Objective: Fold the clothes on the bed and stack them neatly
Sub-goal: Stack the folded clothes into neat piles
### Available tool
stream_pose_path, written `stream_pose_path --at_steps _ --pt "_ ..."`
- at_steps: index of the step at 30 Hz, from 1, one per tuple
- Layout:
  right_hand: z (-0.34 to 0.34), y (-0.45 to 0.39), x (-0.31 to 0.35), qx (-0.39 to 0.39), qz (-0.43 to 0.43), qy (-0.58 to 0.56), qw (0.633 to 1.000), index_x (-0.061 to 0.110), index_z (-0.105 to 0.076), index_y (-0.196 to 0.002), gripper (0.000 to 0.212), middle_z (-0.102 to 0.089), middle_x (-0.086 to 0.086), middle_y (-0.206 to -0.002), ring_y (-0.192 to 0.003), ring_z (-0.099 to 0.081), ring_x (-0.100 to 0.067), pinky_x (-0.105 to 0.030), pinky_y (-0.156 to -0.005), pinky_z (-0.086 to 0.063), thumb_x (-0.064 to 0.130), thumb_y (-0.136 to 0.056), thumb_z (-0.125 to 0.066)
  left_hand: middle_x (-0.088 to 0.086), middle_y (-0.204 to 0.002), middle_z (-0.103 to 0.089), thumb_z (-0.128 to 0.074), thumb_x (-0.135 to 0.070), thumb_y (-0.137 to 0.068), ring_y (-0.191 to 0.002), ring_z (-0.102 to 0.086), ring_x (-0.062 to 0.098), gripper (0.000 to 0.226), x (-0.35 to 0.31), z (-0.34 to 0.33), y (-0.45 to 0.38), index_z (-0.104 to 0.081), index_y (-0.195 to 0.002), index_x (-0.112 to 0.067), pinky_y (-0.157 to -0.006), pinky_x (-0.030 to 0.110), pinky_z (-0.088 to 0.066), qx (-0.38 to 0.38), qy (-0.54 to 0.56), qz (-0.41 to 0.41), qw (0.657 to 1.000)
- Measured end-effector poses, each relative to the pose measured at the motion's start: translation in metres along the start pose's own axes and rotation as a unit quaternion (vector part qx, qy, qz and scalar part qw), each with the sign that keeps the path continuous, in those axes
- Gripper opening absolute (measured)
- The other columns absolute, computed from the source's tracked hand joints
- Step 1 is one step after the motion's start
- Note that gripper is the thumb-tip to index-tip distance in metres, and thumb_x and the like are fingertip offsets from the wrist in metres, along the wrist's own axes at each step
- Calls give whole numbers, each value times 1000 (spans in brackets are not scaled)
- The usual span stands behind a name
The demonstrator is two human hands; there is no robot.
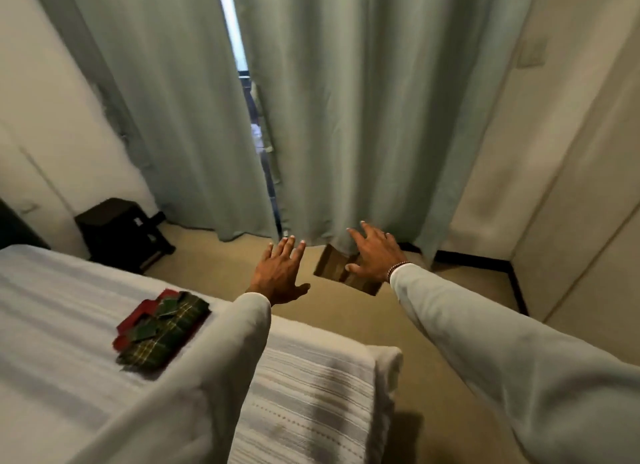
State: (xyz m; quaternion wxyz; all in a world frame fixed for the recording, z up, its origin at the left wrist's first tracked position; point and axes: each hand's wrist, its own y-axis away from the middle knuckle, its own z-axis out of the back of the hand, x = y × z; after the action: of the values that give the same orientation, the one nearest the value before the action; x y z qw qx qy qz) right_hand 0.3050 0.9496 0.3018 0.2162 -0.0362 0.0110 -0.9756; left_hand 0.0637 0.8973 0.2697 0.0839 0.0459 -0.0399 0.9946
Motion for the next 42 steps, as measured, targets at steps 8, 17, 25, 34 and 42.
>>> stream_pose_path --at_steps 8,17,25,34,42 --pt "-16 -83 126 30 140 2 990 24 -28 -154 85 -25 -17 -162 -140 -40 -40 -52 -113 -38 57 -86 -67 14 -167 -13 -55 -64 -91 -154 -12 34 98 112 -24 76 -7 -160 -15 -125 51 -13 22 27 179 983" --pt "-66 -155 238 108 277 -1 955 24 -28 -153 82 -31 -14 -159 -135 -45 -38 -51 -107 -44 54 -87 -66 11 -157 -35 -67 -62 -81 -142 -37 34 96 187 -63 161 -22 -155 -22 -118 54 -29 32 108 402 909" --pt "-128 -223 295 198 318 -33 926 24 -27 -155 82 -31 -10 -161 -138 -44 -35 -49 -109 -44 56 -90 -64 13 -162 -27 -64 -67 -84 -145 -34 34 94 220 -108 183 -24 -157 -24 -116 48 -32 27 204 585 785" --pt "-211 -275 343 282 270 -99 916 19 -31 -153 79 -39 -13 -156 -137 -45 -33 -44 -109 -42 55 -91 -65 17 -159 -32 -66 -69 -81 -143 -36 34 104 261 -183 186 -23 -156 -10 -113 47 -39 13 344 670 658" --pt "-318 -331 391 333 174 -222 900 9 -38 -149 78 -51 -17 -148 -129 -54 -36 -37 -101 -46 52 -91 -67 18 -161 -29 -68 -63 -84 -145 -35 34 103 324 -280 170 -23 -154 -2 -113 42 -36 -11 442 710 548"
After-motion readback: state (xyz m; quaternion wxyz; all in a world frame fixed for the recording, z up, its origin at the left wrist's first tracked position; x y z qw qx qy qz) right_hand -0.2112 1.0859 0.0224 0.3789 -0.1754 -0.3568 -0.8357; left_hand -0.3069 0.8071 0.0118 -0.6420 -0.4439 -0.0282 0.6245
